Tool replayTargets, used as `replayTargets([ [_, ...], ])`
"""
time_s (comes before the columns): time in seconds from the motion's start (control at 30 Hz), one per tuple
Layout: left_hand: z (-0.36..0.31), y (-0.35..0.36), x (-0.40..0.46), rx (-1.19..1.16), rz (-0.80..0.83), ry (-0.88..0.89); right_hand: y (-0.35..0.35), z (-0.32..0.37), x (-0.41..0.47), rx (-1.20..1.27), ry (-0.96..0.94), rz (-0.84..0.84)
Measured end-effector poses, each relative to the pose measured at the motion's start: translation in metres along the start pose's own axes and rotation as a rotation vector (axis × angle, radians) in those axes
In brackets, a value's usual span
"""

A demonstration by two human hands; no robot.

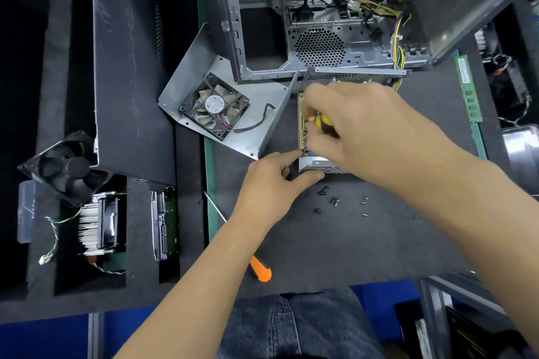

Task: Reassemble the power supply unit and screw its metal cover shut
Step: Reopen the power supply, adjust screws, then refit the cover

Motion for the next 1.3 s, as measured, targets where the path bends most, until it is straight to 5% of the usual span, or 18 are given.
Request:
replayTargets([
  [0.1,0.003,0.001,0.0,0.002,-0.004,-0.024,0.0,-0.002,0.007,-0.245,0.004,0.019],
  [0.3,-0.001,0.001,-0.001,0.008,0.013,-0.016,0.008,0.008,0.007,-0.159,-0.023,0.238],
  [0.47,-0.001,0.001,0.0,0.015,0.038,-0.047,-0.001,0.018,0.012,-0.385,-0.02,0.107],
  [0.67,-0.003,-0.001,-0.001,-0.011,0.065,-0.088,0.009,0.023,0.01,-0.505,-0.126,0.219],
  [0.9,0.019,-0.012,-0.02,-0.199,0.029,-0.264,-0.007,0.029,0.008,-0.591,-0.063,0.052],
  [1.07,0.019,-0.012,-0.026,-0.495,-0.012,-0.382,-0.001,0.012,0.01,-0.44,-0.024,0.23],
  [1.3,0.02,-0.012,-0.031,-0.667,-0.095,-0.464,-0.005,0.017,0.009,-0.561,-0.02,0.081],
])
Point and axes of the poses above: each hand's wrist, its own x-axis towards the middle knuckle, its own y-axis out of the palm, z = x × y, the point moved 7 cm from there along x, towards the middle knuckle, and after that the axes turned 12 degrees about y, right-handed, at the moved point
